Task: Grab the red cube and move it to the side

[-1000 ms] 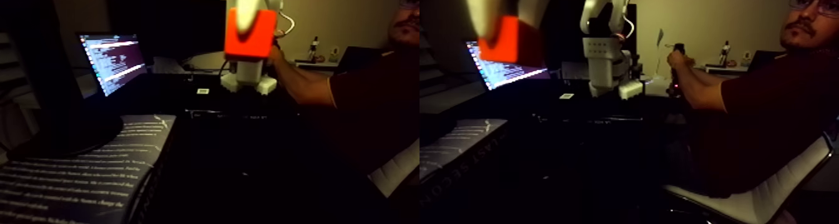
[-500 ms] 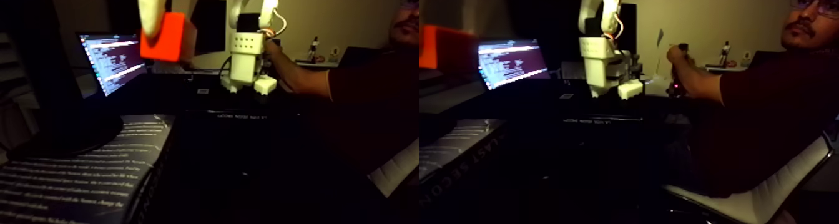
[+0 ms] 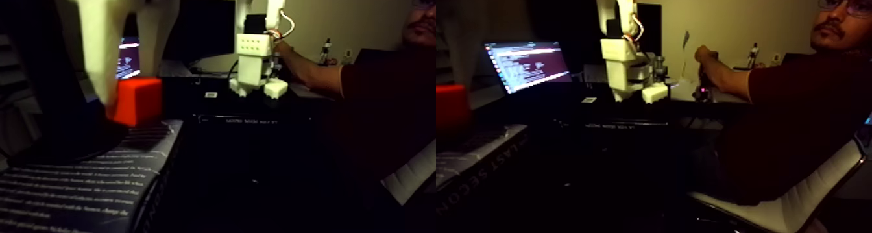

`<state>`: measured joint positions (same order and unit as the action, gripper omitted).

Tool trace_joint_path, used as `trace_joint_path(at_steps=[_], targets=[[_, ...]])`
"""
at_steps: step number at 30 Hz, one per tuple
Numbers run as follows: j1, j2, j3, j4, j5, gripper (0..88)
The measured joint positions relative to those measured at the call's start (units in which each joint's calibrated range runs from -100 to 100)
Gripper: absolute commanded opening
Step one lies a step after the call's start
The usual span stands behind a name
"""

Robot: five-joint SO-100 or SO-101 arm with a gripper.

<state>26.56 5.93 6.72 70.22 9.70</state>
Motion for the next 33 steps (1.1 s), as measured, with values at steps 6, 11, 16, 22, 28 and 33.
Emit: trace_joint_path(at_steps=[6, 11, 16, 22, 28, 33], targets=[[1.2, 4.0, 0.0, -2.1, 0.8, 2.3], [1.5, 5.1, 0.0, -2.1, 0.9, 2.3], [2.3, 5.5, 0.0, -2.1, 1.1, 2.3], [2.5, 5.5, 0.0, -2.1, 1.6, 2.3], [2.5, 5.5, 1.3, -2.1, 2.5, 2.3], [2.5, 5.5, 1.6, -2.1, 2.7, 2.3]])
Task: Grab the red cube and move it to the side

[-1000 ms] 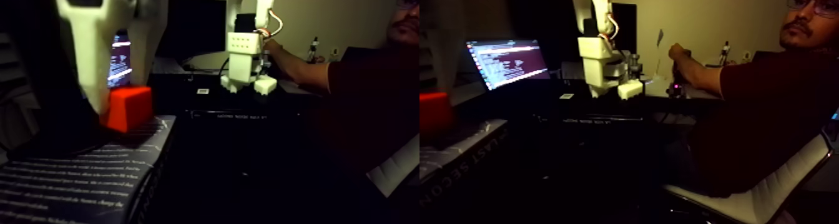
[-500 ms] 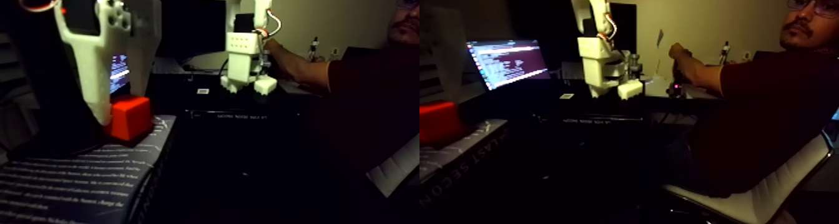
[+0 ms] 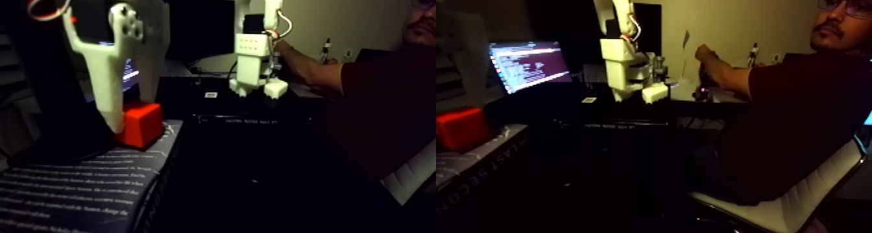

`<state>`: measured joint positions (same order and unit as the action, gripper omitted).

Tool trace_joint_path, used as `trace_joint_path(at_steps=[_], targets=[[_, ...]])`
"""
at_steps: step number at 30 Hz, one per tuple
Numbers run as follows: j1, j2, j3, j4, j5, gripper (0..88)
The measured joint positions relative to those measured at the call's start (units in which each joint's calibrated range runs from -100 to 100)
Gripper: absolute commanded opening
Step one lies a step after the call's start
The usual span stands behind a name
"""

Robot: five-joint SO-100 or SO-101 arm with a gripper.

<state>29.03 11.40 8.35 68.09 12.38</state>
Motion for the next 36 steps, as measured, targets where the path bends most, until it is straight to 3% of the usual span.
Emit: trace_joint_path(at_steps=[17, 29, 36], targets=[[0.0, 0.0, 2.0, 0.0, 0.9, 3.0], [-0.7, 0.0, 2.3, -0.3, 2.5, 39.4], [-1.2, 0.0, 2.4, -0.3, 5.8, 44.7]])
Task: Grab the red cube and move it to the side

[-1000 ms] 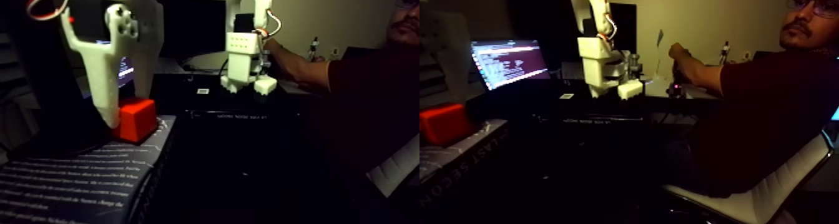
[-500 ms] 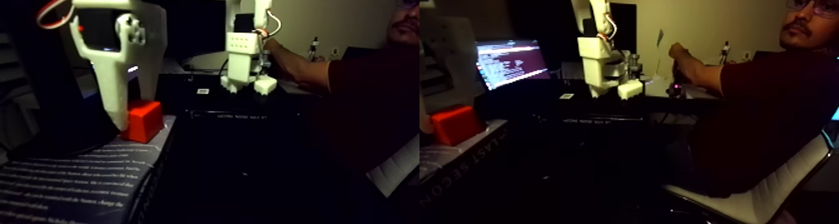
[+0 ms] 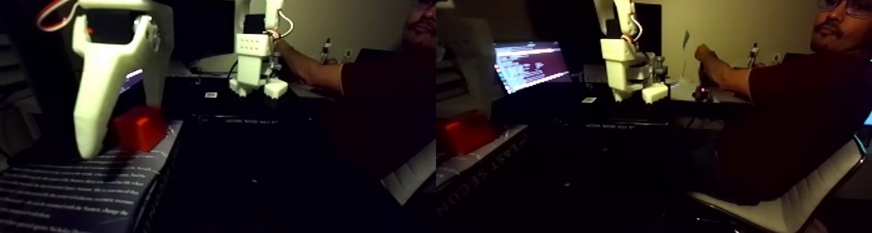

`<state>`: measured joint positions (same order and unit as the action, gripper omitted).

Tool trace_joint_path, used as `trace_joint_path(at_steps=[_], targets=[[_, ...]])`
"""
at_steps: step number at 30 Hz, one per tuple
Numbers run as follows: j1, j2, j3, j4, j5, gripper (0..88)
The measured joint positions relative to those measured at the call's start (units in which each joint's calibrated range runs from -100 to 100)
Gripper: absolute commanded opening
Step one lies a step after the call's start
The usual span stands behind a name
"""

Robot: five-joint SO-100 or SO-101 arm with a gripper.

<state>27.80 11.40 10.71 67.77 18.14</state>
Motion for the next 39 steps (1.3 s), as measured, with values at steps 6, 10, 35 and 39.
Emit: trace_joint_path(at_steps=[6, 10, 35, 39], targets=[[0.0, -0.2, 0.0, 3.2, 2.3, 44.8], [0.0, -3.3, 0.1, 5.2, 3.3, 44.5], [-24.9, -47.3, 34.4, 7.7, -4.4, 8.6], [-30.3, -55.4, 42.8, 4.2, -10.5, 2.8]])
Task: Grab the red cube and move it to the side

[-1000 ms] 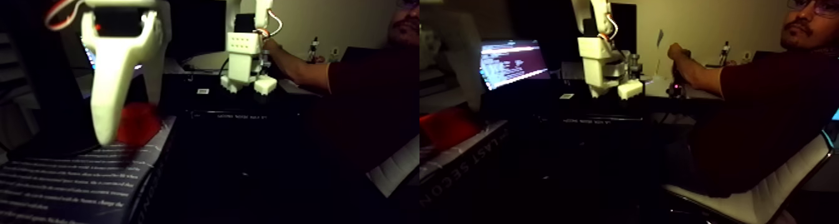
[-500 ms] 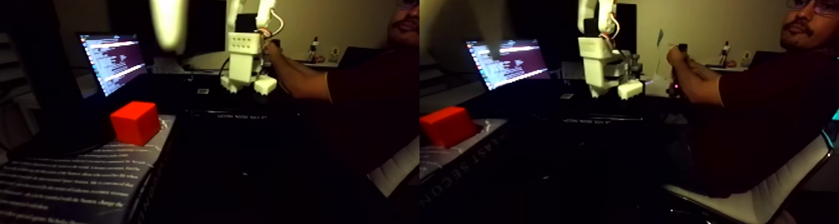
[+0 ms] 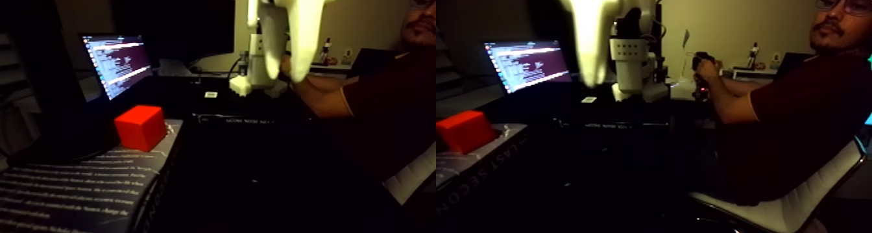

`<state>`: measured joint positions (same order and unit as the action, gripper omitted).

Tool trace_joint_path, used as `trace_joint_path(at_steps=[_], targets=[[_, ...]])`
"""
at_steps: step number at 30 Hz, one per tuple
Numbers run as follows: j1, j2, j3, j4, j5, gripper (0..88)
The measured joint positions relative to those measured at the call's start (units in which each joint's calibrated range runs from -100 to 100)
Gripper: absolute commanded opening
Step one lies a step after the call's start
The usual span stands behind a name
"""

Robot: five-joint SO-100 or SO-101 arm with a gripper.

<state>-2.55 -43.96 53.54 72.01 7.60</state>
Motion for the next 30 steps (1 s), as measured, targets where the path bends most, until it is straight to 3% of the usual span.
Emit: trace_joint_path(at_steps=[6, 17, 30], targets=[[-2.2, -11.6, 12.9, -5.8, -5.6, 0.6], [-5.2, -31.8, 29.8, -11.9, -10.4, 0.6], [-4.5, -52.3, 41.8, -10.9, -12.0, 0.6]])
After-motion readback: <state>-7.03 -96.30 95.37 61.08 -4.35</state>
